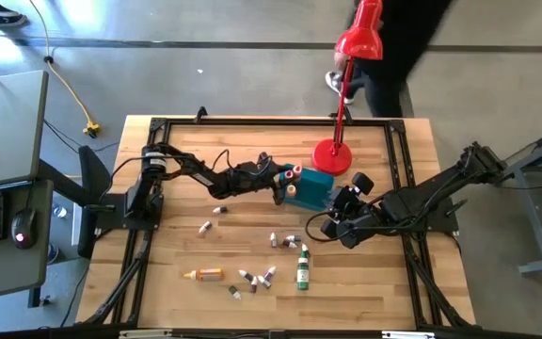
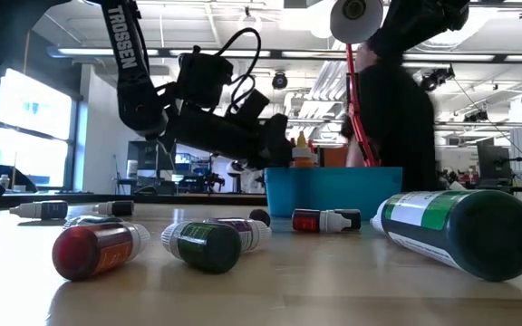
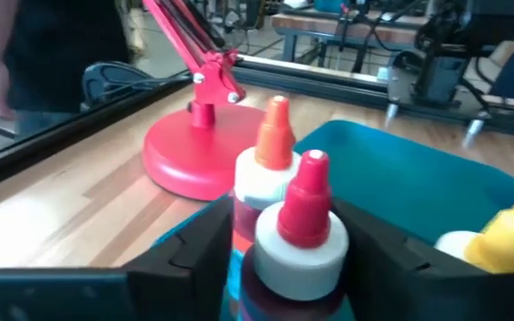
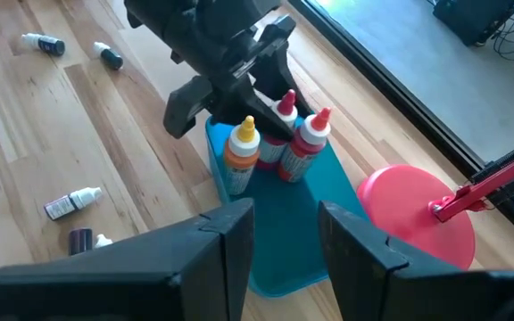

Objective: Pick & Place food coloring
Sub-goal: Put the big red food coloring bottle into the blue container

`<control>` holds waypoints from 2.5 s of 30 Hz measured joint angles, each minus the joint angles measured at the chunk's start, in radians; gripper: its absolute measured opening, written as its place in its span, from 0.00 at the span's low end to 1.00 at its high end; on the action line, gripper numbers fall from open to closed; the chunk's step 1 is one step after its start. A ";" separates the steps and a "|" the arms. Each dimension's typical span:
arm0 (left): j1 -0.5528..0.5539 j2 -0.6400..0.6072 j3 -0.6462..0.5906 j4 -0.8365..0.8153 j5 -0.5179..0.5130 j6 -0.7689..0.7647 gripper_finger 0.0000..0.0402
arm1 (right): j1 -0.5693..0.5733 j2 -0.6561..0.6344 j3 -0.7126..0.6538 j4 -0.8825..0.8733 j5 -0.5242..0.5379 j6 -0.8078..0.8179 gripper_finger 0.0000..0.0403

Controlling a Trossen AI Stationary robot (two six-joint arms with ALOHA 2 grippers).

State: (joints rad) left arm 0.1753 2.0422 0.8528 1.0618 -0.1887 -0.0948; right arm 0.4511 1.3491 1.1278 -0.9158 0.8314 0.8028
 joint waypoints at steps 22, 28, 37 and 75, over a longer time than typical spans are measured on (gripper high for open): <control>-0.001 -0.306 -0.002 -0.178 0.048 0.121 0.52 | -0.051 0.000 -0.133 0.165 0.028 -0.076 0.30; -0.006 -0.466 -0.003 -0.359 0.098 0.116 0.52 | -0.270 0.000 -0.296 0.643 -0.202 -0.341 0.28; -0.026 -0.611 -0.002 -0.495 0.151 0.127 0.52 | -0.507 0.000 -0.527 1.063 -0.466 -0.490 0.03; -0.025 -0.637 -0.002 -0.545 0.142 0.169 0.52 | -0.628 0.386 -0.340 1.076 -0.524 -0.489 0.00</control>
State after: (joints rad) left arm 0.1501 1.4052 0.8505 0.5164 -0.0467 0.0745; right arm -0.1768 1.7355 0.7874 0.1606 0.3072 0.3138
